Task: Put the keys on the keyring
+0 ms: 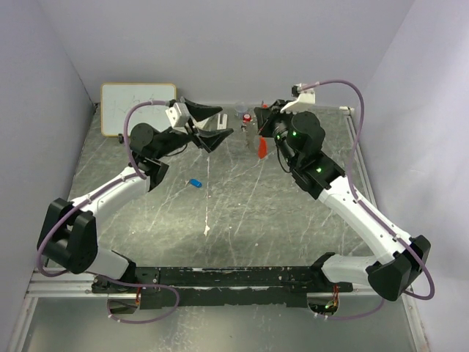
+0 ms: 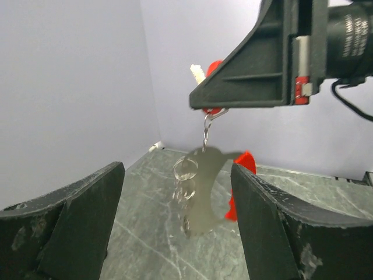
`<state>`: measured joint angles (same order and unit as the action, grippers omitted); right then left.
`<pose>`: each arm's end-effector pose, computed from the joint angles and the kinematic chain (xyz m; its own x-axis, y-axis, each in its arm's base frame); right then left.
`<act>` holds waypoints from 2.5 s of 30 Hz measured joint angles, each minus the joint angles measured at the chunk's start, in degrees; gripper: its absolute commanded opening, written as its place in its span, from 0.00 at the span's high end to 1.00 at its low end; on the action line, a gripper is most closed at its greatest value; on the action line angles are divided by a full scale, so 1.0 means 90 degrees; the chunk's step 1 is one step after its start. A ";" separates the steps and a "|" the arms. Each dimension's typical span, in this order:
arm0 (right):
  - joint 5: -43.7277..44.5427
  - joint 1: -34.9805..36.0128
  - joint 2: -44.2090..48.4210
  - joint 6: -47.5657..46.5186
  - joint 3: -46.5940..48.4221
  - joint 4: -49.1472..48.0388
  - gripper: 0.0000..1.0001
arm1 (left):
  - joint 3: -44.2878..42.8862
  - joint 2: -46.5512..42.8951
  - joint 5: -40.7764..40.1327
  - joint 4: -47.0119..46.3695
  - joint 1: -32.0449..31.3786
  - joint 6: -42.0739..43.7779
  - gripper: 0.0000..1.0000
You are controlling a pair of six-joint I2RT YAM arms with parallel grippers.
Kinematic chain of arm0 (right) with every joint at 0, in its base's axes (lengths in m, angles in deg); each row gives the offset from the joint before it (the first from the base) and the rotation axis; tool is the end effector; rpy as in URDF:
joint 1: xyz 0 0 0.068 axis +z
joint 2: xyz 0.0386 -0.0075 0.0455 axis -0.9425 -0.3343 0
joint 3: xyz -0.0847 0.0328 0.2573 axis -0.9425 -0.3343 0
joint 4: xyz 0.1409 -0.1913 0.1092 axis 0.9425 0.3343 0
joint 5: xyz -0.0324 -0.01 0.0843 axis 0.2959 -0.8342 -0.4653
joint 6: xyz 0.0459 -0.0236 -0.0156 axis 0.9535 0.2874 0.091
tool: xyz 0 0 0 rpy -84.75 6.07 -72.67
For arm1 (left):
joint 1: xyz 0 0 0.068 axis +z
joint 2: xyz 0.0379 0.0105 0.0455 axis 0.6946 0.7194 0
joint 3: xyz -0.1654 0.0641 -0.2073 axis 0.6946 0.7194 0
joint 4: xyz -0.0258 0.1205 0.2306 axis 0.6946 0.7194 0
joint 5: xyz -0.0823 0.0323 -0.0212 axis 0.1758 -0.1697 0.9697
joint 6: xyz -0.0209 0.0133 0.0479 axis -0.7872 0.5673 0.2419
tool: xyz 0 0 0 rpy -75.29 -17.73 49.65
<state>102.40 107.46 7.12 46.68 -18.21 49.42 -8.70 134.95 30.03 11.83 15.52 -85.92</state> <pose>0.2313 0.1602 0.4281 -0.1129 0.4158 -0.9024 -0.3010 0.8512 0.4299 0.2756 -0.1745 0.3693 0.2197 -0.3088 -0.9254 0.9218 0.3762 0.0933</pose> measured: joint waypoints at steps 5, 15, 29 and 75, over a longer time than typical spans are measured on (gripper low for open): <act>0.0092 0.0000 0.0000 -0.0219 0.0206 0.0151 1.00 | 0.0049 -0.0117 -0.0206 0.0381 0.0056 0.0197 0.01; 0.0182 0.0000 0.0000 -0.0447 0.0250 0.0291 1.00 | -0.0250 -0.0112 -0.0180 0.0891 0.0056 0.0476 0.13; 0.0039 0.0000 -0.0049 -0.0527 0.0328 0.0289 1.00 | -0.1209 0.0576 0.0576 0.1851 -0.0012 0.0595 0.17; -0.0272 0.0155 -0.0141 -0.0563 0.0328 0.0289 1.00 | -0.2205 0.1399 0.1161 0.2249 -0.0607 0.0491 0.76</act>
<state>99.96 108.86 5.85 41.61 -15.26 52.02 -28.54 147.54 40.48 32.07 10.06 -81.50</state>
